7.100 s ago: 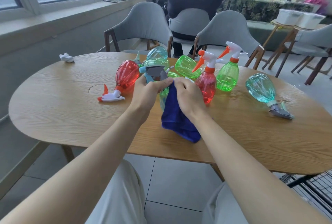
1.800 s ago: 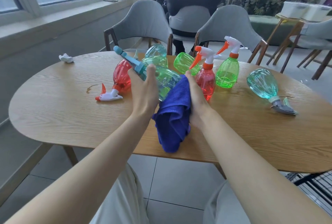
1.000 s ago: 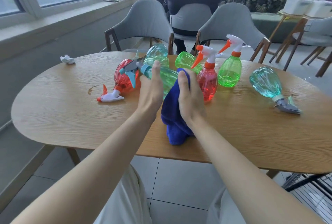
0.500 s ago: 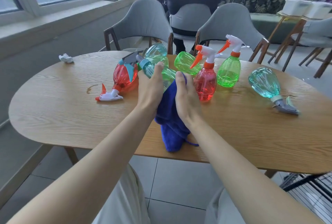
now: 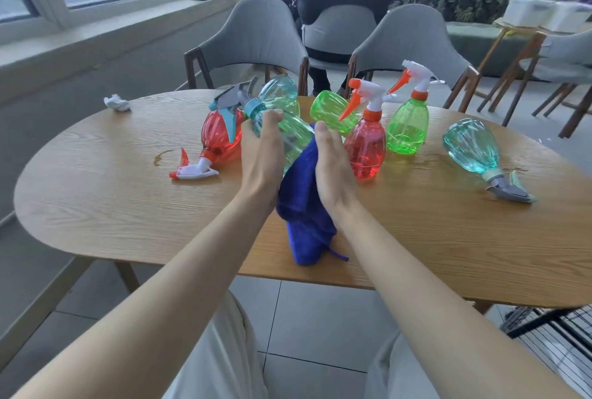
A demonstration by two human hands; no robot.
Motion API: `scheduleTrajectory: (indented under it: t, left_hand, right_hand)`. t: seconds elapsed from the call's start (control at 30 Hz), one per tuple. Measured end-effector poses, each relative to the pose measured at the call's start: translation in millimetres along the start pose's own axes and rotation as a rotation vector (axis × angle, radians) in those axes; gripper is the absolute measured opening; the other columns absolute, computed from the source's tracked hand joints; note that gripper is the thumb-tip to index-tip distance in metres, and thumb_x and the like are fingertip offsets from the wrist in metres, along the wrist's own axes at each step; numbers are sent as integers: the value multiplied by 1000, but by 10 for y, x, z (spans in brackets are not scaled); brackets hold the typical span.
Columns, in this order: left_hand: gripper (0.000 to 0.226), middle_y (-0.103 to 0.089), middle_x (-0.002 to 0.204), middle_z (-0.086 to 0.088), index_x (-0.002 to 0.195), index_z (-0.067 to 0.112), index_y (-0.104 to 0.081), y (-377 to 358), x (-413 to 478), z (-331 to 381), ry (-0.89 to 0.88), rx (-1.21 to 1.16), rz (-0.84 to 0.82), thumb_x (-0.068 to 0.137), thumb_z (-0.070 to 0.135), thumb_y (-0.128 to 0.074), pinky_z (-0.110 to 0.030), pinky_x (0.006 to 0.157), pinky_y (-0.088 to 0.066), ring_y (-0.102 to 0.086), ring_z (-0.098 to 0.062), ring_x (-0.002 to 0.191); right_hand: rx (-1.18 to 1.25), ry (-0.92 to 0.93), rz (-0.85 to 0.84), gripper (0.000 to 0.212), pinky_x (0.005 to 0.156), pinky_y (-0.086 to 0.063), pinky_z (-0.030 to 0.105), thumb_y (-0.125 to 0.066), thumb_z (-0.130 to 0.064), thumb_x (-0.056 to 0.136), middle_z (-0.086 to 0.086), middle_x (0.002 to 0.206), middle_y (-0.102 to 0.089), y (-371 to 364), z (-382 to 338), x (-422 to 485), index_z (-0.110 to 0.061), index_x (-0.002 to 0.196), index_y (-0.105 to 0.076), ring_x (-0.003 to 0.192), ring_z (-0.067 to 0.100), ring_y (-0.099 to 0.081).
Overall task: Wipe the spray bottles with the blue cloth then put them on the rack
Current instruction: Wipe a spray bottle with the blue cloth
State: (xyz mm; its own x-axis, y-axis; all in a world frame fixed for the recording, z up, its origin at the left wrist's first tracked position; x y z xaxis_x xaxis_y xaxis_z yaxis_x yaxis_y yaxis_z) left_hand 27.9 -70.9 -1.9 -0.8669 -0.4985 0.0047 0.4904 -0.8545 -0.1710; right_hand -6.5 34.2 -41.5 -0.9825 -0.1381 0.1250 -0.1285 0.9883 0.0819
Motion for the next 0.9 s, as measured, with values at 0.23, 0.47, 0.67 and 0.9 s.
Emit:
scheduleTrajectory:
  t: [0.23,0.47,0.67,0.9]
  left_hand:
    - [53,-61,122,5,131,19,-57,10,-34,12,-100,85,-51,89,51,-54,-36,89,-49,-61,-12,109]
    - [39,-72,109,8,112,24,-68,-7,32,-66,101,55,-13,92,58,-67,-46,103,-56,-70,-19,109]
    - [59,-70,119,2,127,19,-61,-3,14,-24,83,-5,18,84,55,-79,-37,97,-57,-69,-14,108]
    - [65,-64,132,1,140,21,-56,17,-18,-32,45,67,-27,87,55,-73,-42,106,-52,-64,-13,116]
  right_hand:
    - [604,-430,-93,64,109,-48,58,-62,-70,89,15,115,-61,58,107,4,-14,121,-66,105,33,-61]
    - [-114,209,173,29,94,-41,21,-41,-46,112,-16,104,-62,57,-95,-181,-27,117,-62,102,-5,-57]
    - [-106,155,67,46,103,-40,18,-36,-55,110,-9,123,-66,21,-68,-105,-23,132,-61,117,2,-58]
    - [-18,9,36,34,104,-45,32,-40,-57,108,-13,111,-64,27,-68,-121,-30,117,-59,108,5,-59]
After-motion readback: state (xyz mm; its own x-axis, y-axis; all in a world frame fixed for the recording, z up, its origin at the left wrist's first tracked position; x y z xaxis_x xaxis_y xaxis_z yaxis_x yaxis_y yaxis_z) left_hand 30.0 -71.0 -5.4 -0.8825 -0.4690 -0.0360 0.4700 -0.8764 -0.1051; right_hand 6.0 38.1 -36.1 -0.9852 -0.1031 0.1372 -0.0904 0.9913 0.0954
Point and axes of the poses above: each hand's wrist, its own x-axis towards the middle knuckle, its own y-axis out of the back of the hand, z = x × y, the point moved 1 cm from there along x, towards the middle knuckle
